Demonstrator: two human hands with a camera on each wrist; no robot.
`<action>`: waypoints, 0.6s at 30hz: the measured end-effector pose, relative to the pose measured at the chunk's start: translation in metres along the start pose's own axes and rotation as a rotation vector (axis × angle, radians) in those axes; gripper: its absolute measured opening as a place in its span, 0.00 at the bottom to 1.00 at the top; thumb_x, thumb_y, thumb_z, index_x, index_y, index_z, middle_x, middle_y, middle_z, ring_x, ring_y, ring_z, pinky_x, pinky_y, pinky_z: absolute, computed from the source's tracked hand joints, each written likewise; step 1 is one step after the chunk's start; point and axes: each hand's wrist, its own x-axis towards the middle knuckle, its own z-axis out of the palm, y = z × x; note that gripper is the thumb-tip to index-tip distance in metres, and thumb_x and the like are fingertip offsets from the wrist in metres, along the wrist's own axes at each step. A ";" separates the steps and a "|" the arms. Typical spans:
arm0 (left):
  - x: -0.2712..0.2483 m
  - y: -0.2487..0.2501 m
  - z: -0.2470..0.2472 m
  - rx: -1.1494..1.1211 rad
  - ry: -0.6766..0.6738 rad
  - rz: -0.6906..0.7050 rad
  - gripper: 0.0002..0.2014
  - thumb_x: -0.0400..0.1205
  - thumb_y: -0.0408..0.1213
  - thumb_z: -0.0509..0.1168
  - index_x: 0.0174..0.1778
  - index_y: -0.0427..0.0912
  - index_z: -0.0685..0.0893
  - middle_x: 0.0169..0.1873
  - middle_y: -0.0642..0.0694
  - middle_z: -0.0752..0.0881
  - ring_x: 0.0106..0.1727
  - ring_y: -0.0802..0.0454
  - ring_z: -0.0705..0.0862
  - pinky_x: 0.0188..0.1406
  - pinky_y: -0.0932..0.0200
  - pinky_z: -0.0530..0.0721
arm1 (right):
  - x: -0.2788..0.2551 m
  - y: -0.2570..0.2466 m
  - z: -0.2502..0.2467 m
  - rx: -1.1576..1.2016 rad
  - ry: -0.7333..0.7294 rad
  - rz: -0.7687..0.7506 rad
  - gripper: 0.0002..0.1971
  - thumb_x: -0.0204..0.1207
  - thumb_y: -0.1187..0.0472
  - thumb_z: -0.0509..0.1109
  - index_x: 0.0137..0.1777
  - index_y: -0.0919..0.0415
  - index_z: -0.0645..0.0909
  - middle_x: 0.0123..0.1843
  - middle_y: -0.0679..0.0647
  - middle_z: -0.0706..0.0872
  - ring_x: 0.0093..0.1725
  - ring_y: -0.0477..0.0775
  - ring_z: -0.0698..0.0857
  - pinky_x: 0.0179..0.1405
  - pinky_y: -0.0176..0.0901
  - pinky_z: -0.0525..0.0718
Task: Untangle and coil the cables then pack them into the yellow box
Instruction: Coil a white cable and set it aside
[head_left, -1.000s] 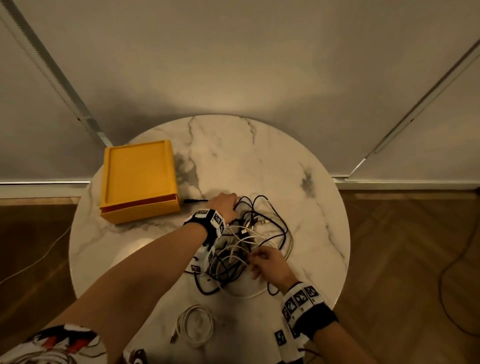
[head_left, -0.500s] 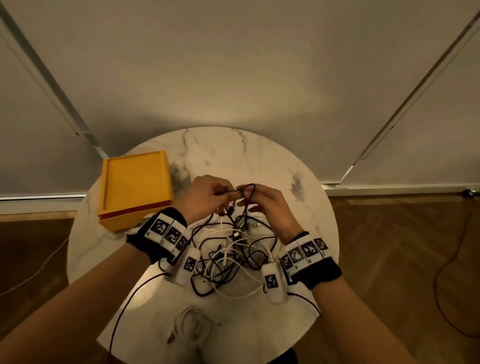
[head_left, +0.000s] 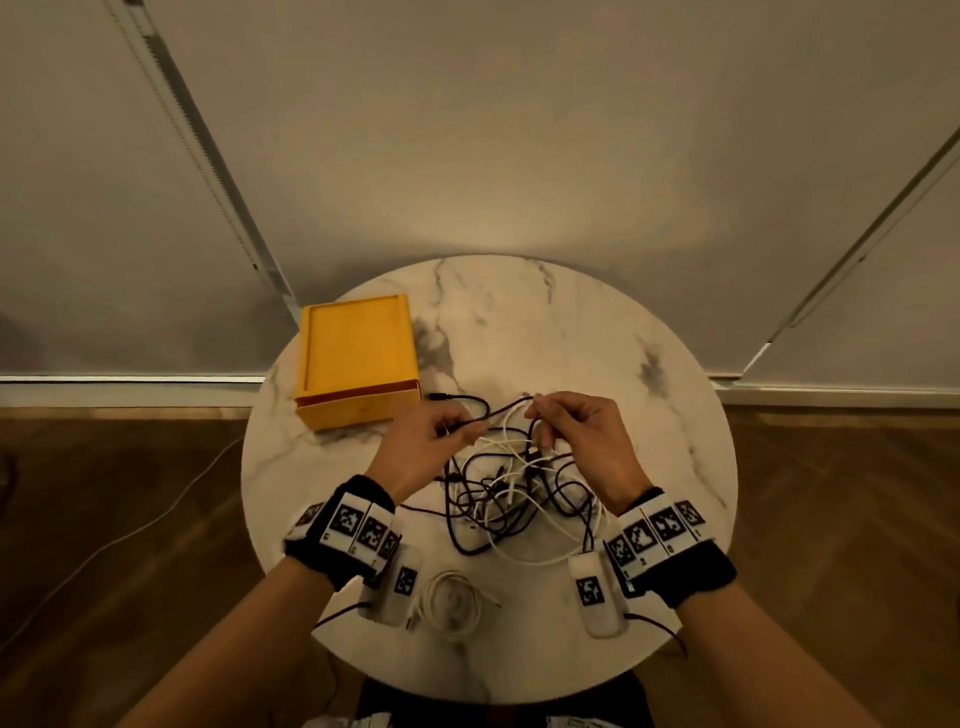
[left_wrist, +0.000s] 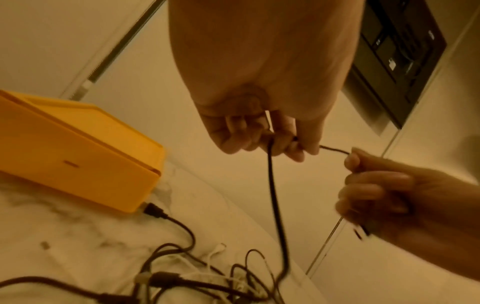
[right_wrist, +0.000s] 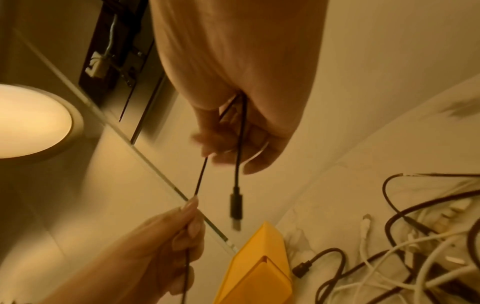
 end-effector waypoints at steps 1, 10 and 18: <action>-0.005 -0.003 0.001 0.025 -0.026 0.005 0.16 0.82 0.47 0.68 0.29 0.46 0.81 0.23 0.50 0.76 0.28 0.59 0.72 0.33 0.54 0.69 | -0.003 -0.001 0.000 0.010 -0.019 0.003 0.13 0.82 0.64 0.66 0.41 0.72 0.86 0.20 0.54 0.73 0.21 0.52 0.73 0.31 0.44 0.79; -0.039 -0.021 -0.017 -0.459 -0.138 -0.216 0.19 0.86 0.39 0.59 0.30 0.33 0.76 0.22 0.42 0.75 0.24 0.51 0.72 0.31 0.56 0.75 | 0.000 0.012 -0.042 -0.162 0.143 0.049 0.10 0.81 0.62 0.68 0.42 0.61 0.89 0.22 0.46 0.78 0.21 0.44 0.67 0.25 0.39 0.70; -0.028 0.026 -0.006 -0.770 -0.309 -0.278 0.14 0.83 0.45 0.56 0.43 0.42 0.83 0.26 0.50 0.61 0.26 0.55 0.53 0.23 0.59 0.48 | -0.005 0.013 0.006 -0.586 -0.245 0.014 0.16 0.75 0.54 0.74 0.63 0.54 0.84 0.59 0.46 0.86 0.59 0.42 0.83 0.59 0.36 0.78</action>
